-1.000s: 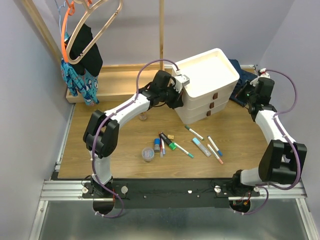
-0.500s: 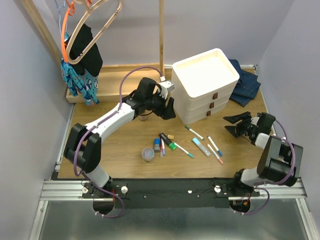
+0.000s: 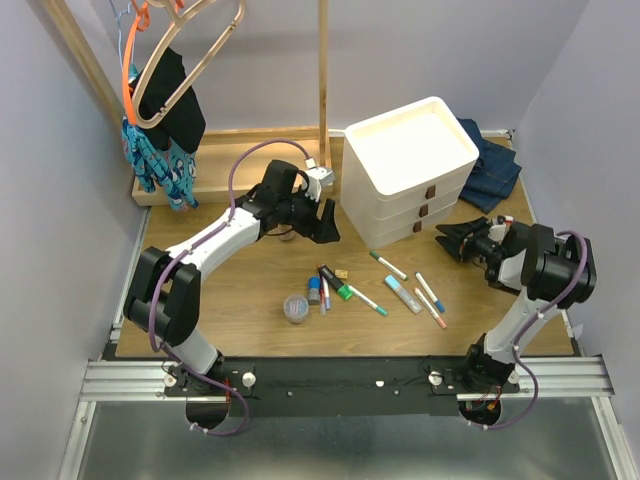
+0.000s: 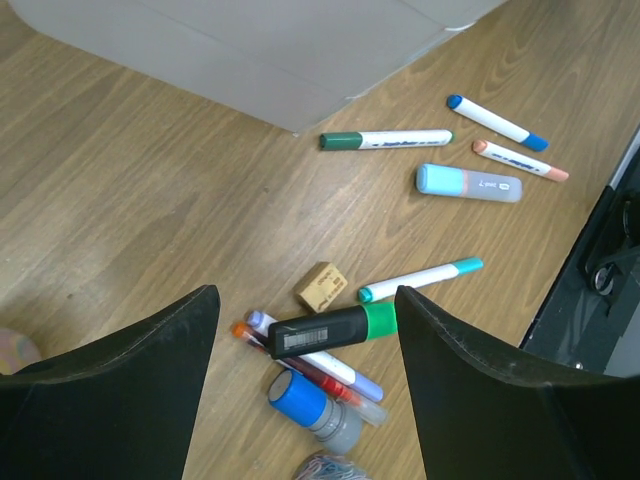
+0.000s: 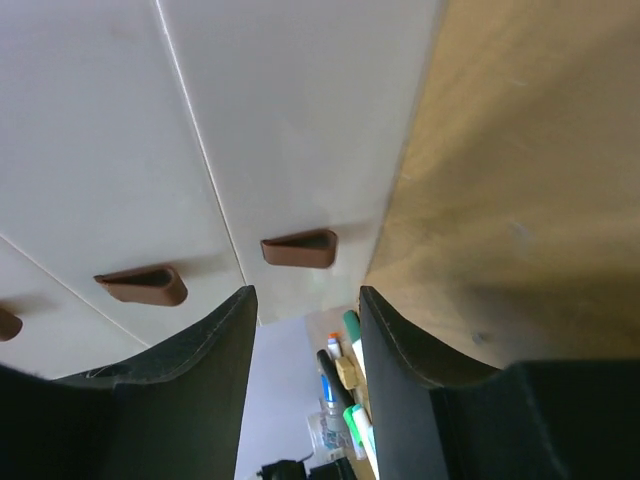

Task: Sort the stationery into containers
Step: Open the drawer in the storage box.

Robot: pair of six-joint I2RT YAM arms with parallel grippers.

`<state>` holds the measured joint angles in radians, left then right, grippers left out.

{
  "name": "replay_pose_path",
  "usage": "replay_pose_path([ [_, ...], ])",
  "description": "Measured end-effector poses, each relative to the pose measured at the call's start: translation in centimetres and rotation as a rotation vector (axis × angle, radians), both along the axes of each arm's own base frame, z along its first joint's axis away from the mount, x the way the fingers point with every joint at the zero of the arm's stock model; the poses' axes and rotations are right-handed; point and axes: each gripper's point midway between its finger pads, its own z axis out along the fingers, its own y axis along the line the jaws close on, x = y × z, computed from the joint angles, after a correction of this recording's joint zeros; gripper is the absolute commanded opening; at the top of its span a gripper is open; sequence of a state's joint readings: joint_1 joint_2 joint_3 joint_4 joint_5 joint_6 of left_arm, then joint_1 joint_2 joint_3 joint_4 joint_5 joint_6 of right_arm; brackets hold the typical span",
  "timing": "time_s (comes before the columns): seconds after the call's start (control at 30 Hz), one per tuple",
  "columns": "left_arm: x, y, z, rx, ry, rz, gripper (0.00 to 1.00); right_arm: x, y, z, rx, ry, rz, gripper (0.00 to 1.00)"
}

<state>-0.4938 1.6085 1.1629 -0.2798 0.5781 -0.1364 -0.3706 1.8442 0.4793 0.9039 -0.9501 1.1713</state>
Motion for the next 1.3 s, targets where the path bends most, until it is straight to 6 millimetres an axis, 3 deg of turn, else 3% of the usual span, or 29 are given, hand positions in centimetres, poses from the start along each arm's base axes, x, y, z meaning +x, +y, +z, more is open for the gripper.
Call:
replay_pose_path([
  [0.3, 0.4, 0.6, -0.1, 0.011, -0.012, 0.003, 0.79, 0.8, 4.2, 0.3, 0.031, -0.074, 0.129, 0.45],
  [1.0, 1.2, 1.5, -0.7, 0.020, -0.009, 0.023, 0.79, 1.6, 4.7, -1.2, 0.030, -0.061, 0.145, 0.46],
  [1.07, 1.2, 1.5, -0.7, 0.021, -0.008, 0.023, 0.79, 1.6, 4.8, -1.3, 0.028, -0.065, 0.146, 0.42],
  [1.1, 1.2, 1.5, -0.7, 0.021, -0.008, 0.023, 0.79, 1.7, 4.9, -1.4, 0.028, -0.068, 0.146, 0.34],
  [1.17, 1.2, 1.5, -0.7, 0.021, -0.010, 0.022, 0.79, 1.9, 5.0, -1.4, 0.028, -0.075, 0.147, 0.27],
  [1.3, 1.2, 1.5, -0.7, 0.024, -0.013, 0.018, 0.79, 2.2, 5.1, -1.5, 0.033, -0.092, 0.150, 0.19],
])
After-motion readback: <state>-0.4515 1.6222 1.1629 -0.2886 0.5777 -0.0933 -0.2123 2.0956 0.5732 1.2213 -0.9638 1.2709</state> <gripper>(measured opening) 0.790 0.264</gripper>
